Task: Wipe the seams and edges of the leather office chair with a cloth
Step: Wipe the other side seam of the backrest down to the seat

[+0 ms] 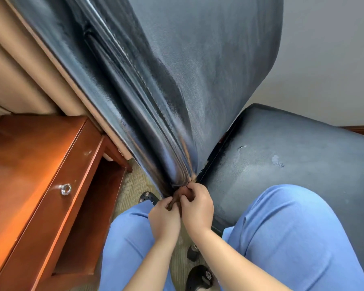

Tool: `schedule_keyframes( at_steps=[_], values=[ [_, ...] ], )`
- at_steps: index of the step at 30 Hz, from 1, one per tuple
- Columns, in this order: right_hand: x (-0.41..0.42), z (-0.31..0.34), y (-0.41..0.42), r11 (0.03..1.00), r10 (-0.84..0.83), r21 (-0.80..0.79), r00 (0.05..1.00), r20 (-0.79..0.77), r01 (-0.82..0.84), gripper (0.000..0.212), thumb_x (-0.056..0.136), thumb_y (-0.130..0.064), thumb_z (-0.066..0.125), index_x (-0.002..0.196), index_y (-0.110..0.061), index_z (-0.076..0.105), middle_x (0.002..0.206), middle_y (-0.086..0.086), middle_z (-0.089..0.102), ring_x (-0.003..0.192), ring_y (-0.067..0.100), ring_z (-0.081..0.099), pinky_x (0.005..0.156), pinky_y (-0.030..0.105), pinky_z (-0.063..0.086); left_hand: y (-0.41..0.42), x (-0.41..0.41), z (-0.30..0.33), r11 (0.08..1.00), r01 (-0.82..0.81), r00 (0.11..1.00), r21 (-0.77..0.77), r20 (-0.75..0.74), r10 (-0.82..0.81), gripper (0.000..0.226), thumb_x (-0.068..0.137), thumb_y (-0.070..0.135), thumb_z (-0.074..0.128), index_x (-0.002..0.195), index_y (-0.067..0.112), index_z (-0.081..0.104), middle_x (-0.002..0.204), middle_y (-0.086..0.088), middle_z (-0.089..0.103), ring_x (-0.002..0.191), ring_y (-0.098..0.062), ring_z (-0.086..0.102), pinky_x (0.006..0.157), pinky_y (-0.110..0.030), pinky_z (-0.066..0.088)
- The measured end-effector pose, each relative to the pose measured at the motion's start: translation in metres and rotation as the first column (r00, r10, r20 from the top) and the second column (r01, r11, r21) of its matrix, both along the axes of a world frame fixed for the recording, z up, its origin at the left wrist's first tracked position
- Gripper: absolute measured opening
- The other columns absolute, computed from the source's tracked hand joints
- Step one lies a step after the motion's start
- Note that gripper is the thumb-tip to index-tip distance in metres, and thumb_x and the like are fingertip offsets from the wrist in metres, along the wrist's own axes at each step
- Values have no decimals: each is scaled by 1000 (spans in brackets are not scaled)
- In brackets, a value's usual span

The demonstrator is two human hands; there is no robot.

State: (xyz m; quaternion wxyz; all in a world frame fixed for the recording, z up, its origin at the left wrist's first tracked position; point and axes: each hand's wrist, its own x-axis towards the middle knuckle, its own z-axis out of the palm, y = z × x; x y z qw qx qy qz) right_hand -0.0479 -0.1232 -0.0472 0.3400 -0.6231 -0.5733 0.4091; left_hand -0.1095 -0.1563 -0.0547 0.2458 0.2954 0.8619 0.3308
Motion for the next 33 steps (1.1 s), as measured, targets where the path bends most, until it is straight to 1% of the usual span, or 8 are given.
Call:
schedule_keyframes(
  at_steps=[3,6,9,14,22,27,31,33],
  values=[
    [2,18,-8,996,-43,72,996,-76,49,21,75,-2,63,94,-10,64,99,-5,60,89,10,54,77,20,38,-4,5,20,997,-50,999,61,-15,51,16,86,19,57,75,23,67,72,4,65,71,-16,58,51,-19,31],
    [11,33,-18,996,-56,55,986,-156,65,22,80,-5,65,100,-13,66,102,-8,59,92,7,54,82,17,39,-13,11,43,967,-126,991,223,65,114,14,87,16,62,93,22,73,89,5,69,84,-14,61,65,-19,37],
    [21,44,-29,993,-62,84,973,-221,82,16,82,-7,66,94,-18,66,97,-10,60,87,5,55,79,12,42,-23,18,63,946,-82,997,315,28,77,15,87,14,64,98,18,74,93,4,69,88,-15,62,75,-22,39],
    [28,76,-42,962,-75,219,930,-359,162,21,83,-8,67,87,-28,62,94,-15,59,90,-1,58,76,9,43,-37,28,93,880,-51,997,472,-30,74,16,87,11,68,102,13,73,92,4,69,83,-4,61,71,-8,41],
    [23,137,-36,845,-16,482,912,-409,231,13,81,-7,71,92,-14,67,97,-5,58,93,-6,52,81,4,37,-27,25,156,743,-72,991,666,-37,129,18,86,11,69,103,13,73,98,2,69,95,-16,65,89,-33,52],
    [15,171,-26,763,44,601,909,-415,238,16,79,-3,71,93,-11,68,101,-6,56,96,-10,50,82,3,39,-21,18,188,677,-52,984,735,-77,159,19,87,11,68,106,11,72,99,3,68,96,-12,62,89,-28,50],
    [13,187,-19,744,76,625,899,-431,236,20,78,-6,73,97,-10,67,106,-4,52,96,-4,51,82,6,41,-15,13,202,651,-38,982,758,-91,163,20,86,11,69,106,10,73,100,-1,70,98,-16,64,90,-32,51],
    [13,195,-16,744,87,628,897,-432,230,23,78,-6,73,100,-9,66,108,-4,49,96,-3,50,81,5,41,-13,12,209,630,-29,981,776,-97,166,20,87,12,69,106,10,73,101,-1,71,95,-13,64,87,-25,52]
  ],
)
